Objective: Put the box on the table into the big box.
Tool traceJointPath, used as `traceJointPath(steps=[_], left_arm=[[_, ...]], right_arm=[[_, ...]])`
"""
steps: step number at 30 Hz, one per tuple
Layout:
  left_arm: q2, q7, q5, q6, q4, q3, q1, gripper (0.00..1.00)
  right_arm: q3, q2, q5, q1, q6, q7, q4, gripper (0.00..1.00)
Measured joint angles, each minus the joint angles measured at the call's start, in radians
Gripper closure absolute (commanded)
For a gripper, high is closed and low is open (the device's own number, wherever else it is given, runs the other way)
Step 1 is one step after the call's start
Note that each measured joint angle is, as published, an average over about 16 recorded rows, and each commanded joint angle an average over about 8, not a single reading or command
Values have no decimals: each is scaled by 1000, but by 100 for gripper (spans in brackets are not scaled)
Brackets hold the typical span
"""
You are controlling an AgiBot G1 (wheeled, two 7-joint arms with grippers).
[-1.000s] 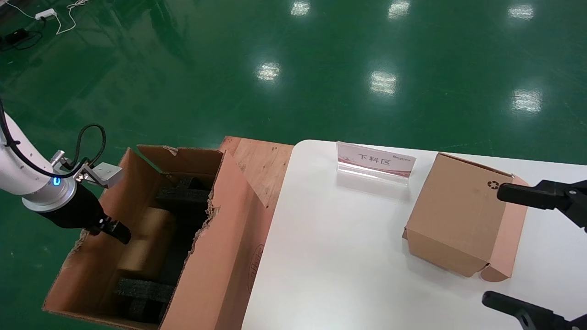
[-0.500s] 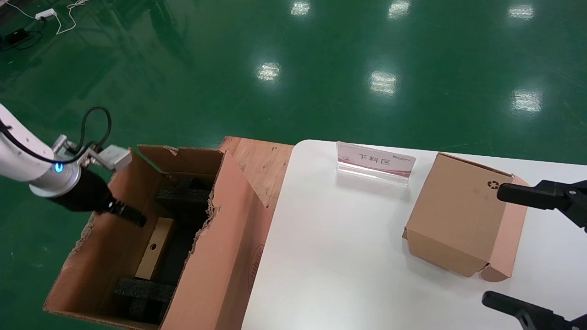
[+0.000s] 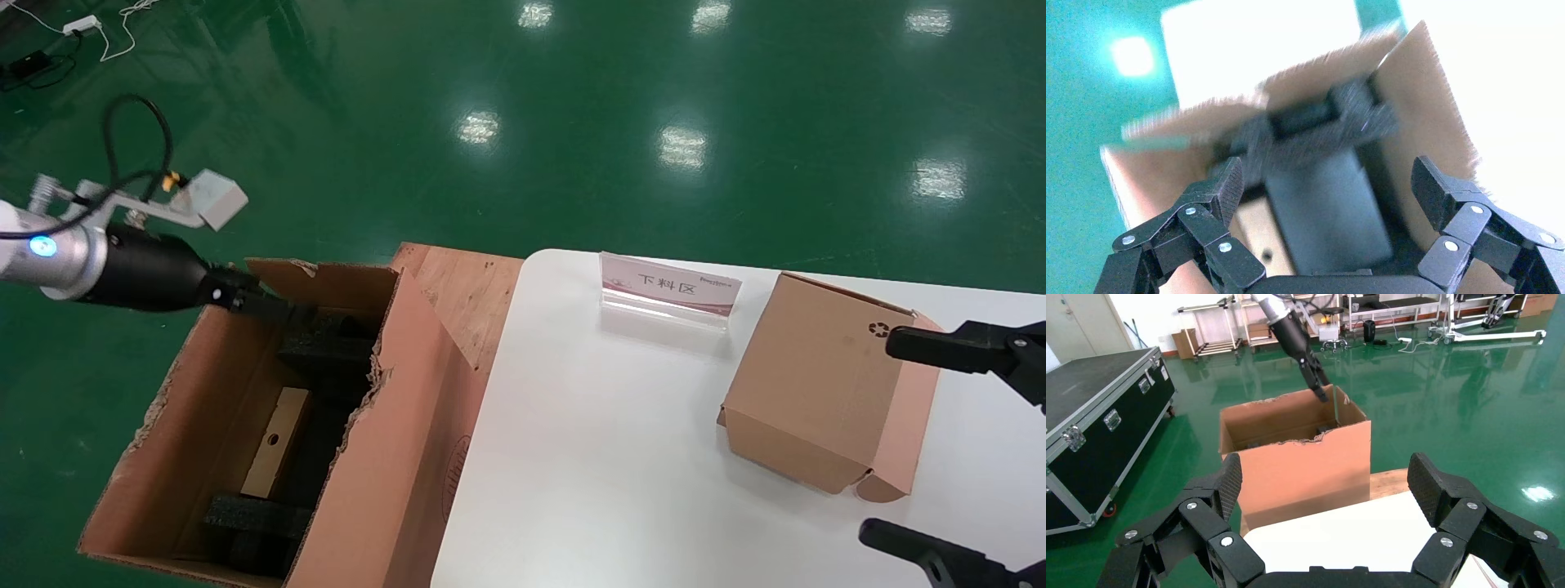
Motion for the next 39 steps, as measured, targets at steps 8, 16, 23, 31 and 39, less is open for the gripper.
traceJointPath(steps=[8, 16, 23, 31, 39], left_arm=[[-70, 155, -92, 1, -37, -95, 4, 0], [-61, 175, -96, 14, -46, -135, 32, 0], [-36, 177, -90, 37, -54, -189, 78, 0], [-14, 205, -102, 69, -70, -279, 147, 0], [5, 240, -120, 103, -88, -377, 220, 0]], right_arm=[[0, 0, 0, 0, 0, 0, 0, 0], [0, 0, 0, 0, 0, 0, 0, 0], [0, 0, 0, 0, 0, 0, 0, 0], [0, 0, 0, 0, 0, 0, 0, 0], [0, 0, 0, 0, 0, 0, 0, 0]])
